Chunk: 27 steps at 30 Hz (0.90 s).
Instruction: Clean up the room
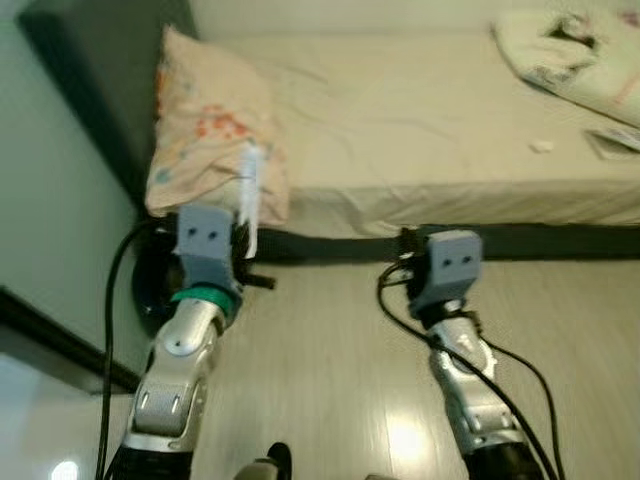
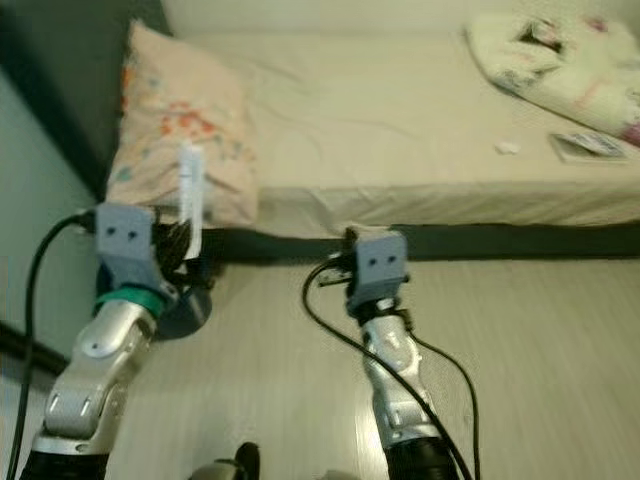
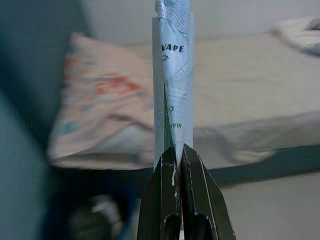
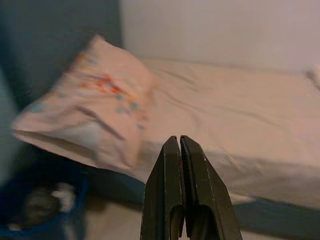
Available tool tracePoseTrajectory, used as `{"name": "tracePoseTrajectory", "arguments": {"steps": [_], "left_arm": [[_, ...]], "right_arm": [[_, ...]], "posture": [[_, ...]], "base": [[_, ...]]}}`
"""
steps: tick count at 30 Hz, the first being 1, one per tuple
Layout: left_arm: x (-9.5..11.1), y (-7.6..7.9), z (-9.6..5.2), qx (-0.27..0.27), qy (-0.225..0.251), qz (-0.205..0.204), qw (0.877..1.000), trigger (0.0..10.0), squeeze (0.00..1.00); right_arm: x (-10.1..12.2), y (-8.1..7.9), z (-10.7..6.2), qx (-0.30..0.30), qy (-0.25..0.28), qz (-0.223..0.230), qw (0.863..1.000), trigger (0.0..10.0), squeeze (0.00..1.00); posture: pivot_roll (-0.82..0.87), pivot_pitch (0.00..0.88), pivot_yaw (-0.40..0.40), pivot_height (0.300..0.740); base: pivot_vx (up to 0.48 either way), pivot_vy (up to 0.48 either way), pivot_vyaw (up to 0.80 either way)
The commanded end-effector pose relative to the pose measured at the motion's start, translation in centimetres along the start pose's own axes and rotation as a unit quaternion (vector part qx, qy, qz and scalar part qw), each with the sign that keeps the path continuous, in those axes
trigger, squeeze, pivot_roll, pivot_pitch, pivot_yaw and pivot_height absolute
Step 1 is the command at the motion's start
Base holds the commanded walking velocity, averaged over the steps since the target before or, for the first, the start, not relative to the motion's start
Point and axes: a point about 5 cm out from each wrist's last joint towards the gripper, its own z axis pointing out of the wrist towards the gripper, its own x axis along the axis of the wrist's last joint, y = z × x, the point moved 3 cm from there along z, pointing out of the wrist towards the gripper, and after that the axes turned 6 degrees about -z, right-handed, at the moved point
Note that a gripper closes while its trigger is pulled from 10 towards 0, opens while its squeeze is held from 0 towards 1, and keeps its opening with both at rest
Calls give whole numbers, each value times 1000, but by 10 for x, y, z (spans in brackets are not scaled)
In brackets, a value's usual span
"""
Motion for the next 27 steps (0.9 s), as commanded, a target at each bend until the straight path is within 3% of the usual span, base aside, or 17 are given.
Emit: {"name": "tracePoseTrajectory", "arguments": {"steps": [1, 19, 27], "left_arm": [[-7, 1, -3, 2, -15, 1, 1000, 10000, 0], [-6, 2, -3, -2, -7, 17, 1000, 10000, 0], [-5, 4, -2, -8, 0, 20, 1000, 10000, 0]], "right_arm": [[-9, 0, -6, 1, -18, 1, 1000, 10000, 0], [-10, -1, -9, 0, -18, 9, 1000, 10000, 0], [-9, -1, -8, 0, -16, 15, 1000, 10000, 0]], "posture": [[-45, 49, 58, 740], [-45, 56, 64, 740], [-51, 59, 64, 740]], "base": [[0, 0, 800], [0, 0, 770], [480, 0, 0]]}}
